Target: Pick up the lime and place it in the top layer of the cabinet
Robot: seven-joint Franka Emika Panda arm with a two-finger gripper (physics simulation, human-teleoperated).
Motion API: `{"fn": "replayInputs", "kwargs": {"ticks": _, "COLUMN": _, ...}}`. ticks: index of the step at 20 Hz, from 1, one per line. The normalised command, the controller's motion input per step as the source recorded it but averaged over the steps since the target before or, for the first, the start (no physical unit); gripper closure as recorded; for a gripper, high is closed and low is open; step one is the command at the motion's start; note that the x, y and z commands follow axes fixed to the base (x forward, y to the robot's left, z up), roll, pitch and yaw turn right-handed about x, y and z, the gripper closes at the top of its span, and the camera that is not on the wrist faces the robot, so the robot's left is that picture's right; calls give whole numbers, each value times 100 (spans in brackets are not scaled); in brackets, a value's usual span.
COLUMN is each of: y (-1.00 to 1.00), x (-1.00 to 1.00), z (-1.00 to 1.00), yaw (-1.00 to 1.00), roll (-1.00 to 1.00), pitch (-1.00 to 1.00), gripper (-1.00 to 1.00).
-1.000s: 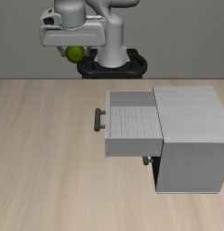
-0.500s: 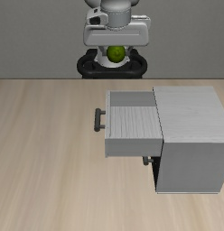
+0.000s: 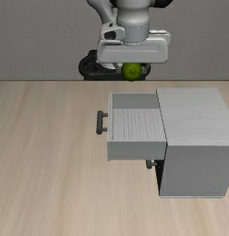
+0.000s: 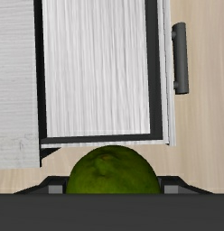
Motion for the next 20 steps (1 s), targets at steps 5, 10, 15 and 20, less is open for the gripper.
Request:
{"fn": "replayInputs", "kwargs": {"ticks": 5, "y": 0, "x": 100, "z": 0, "yaw": 0, "roll": 0, "pitch": 0, "gripper": 100}}
{"fn": "replayInputs", "kwargs": {"ticks": 10, "y": 0, "x": 40, "z": 0, "yaw": 0, "roll": 0, "pitch": 0, "gripper": -100}}
{"fn": "replayInputs", "kwargs": {"ticks": 15, "y": 0, "x": 0, "z": 0, "yaw": 0, "roll": 0, "pitch": 0, "gripper": -100}}
{"fn": "replayInputs", "kwargs": {"ticks": 20, "y": 0, "x": 0, "z": 0, "yaw": 0, "roll": 0, "pitch": 0, "gripper": -100}}
